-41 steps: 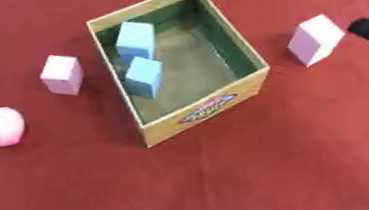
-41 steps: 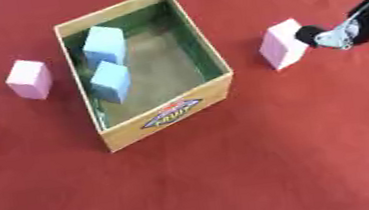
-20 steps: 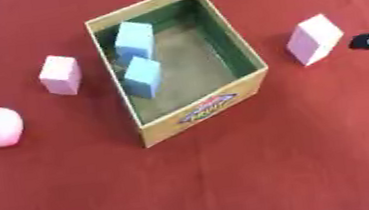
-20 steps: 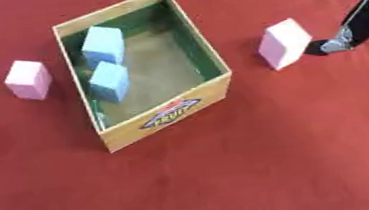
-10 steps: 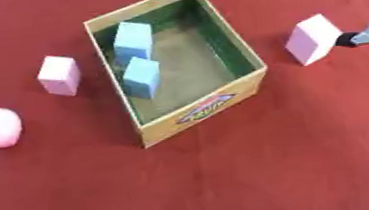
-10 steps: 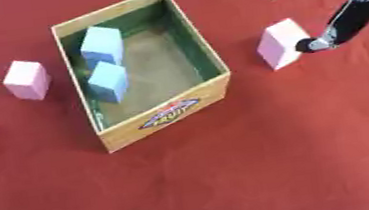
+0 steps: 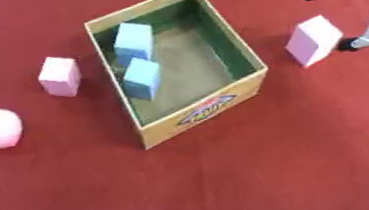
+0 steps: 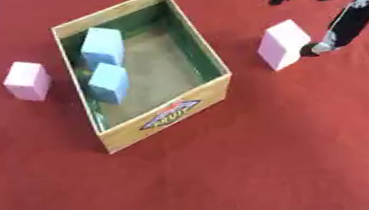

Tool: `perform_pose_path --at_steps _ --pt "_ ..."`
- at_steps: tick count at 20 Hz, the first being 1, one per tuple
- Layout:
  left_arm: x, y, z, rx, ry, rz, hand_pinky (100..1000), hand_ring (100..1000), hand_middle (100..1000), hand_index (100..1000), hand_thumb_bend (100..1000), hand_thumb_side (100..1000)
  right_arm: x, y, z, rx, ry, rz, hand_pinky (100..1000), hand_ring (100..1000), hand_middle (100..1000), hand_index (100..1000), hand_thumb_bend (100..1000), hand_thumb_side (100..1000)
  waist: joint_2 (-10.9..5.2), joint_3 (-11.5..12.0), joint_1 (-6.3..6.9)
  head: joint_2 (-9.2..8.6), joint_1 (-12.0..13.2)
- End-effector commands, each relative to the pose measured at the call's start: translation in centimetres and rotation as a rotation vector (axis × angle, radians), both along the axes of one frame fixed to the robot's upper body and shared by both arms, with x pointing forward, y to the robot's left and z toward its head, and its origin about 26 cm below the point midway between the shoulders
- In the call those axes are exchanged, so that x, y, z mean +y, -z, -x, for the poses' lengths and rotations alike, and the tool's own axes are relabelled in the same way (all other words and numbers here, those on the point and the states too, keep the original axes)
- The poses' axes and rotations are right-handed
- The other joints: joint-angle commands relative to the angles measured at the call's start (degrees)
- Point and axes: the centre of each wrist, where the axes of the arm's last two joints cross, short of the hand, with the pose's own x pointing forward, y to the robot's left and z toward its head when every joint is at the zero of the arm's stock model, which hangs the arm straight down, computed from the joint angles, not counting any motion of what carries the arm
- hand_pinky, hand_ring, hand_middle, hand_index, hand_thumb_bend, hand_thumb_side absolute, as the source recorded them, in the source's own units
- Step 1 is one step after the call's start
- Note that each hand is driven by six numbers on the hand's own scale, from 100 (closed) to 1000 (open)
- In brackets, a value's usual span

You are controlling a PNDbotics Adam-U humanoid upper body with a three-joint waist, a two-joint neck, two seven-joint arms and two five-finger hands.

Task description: Pick up objects on the table and place them in the box.

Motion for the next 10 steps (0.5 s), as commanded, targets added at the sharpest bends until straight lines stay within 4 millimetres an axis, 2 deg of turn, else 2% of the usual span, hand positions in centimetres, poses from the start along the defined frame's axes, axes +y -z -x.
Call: perform_pose_path --at_steps 1,10 --pt "-0.1 -0.7 0.1 -0.018 0.012 -0.014 860 714 658 798 291 754 -0.5 -0.9 -0.3 -0.023 0.017 0.012 923 957 925 994 383 218 -0.15 0.0 0.21 -0.62 -0.1" --pt "-0.3 -0.6 0.1 -0.015 0.016 -0.008 861 714 659 797 289 756 -1.1 0.5 -1.8 0.023 0.051 0.033 921 957 930 993 405 236 0.36 0.3 0.25 -0.79 -0.2"
